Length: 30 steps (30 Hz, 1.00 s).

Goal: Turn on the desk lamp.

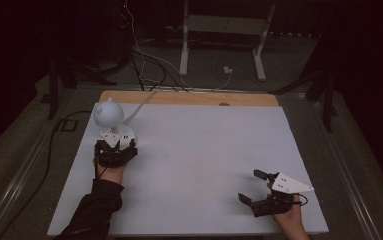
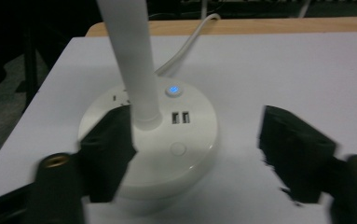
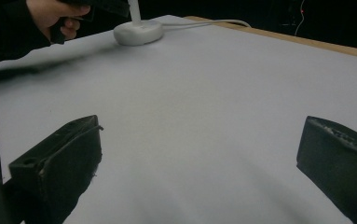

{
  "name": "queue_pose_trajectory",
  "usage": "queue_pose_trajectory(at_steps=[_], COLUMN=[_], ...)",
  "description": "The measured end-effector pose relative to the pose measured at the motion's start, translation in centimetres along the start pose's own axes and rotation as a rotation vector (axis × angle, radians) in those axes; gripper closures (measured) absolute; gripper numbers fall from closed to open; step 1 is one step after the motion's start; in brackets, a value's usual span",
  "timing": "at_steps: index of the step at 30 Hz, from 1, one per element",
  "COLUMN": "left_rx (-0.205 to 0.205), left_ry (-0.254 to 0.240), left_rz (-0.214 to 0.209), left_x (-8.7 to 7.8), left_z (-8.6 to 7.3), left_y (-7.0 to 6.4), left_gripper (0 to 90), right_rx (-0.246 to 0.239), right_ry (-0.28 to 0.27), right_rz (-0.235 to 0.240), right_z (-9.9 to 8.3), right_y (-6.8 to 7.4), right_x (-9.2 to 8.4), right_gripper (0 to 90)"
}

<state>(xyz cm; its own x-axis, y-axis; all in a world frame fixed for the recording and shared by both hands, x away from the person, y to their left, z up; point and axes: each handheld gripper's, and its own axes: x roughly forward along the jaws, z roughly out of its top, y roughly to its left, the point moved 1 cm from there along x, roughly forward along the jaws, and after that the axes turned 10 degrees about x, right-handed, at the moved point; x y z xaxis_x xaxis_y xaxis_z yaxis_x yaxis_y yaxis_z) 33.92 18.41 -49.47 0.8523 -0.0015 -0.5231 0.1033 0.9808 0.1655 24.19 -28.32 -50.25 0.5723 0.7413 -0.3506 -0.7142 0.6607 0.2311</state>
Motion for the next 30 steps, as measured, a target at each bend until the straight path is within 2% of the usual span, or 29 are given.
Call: queue_pose_trajectory(at_steps=[5, 9, 13, 19, 23, 30], left_rx=[0.009, 0.014, 0.024, 0.054, 0.047, 0.048], left_ry=[0.009, 0.010, 0.000, 0.008, 0.011, 0.008], left_rz=[0.000, 0.000, -0.016, -0.037, -0.063, -0.090], left_x=[0.2, 0.4, 0.4, 0.7, 1.0, 1.6], left_z=[0.0, -0.1, -0.2, -0.2, -0.2, -0.2], left_y=[0.1, 0.2, 0.3, 0.6, 0.9, 1.0], left_gripper=[49.6, 59.4, 68.0, 83.3, 90.0, 90.0], right_rx=[0.000, 0.001, 0.002, 0.004, 0.004, 0.005], right_ry=[0.002, 0.001, 0.001, 0.002, 0.003, 0.003], right_rz=[-0.003, -0.002, -0.002, 0.001, 0.001, 0.002], right_z=[0.0, 0.0, 0.0, 0.0, 0.0, 0.0], right_y=[0.0, -0.1, -0.1, -0.1, -0.1, -0.1], right_x=[0.0, 0.0, 0.0, 0.0, 0.0, 0.0], right_gripper=[0.0, 0.0, 0.0, 0.0, 0.0, 0.0])
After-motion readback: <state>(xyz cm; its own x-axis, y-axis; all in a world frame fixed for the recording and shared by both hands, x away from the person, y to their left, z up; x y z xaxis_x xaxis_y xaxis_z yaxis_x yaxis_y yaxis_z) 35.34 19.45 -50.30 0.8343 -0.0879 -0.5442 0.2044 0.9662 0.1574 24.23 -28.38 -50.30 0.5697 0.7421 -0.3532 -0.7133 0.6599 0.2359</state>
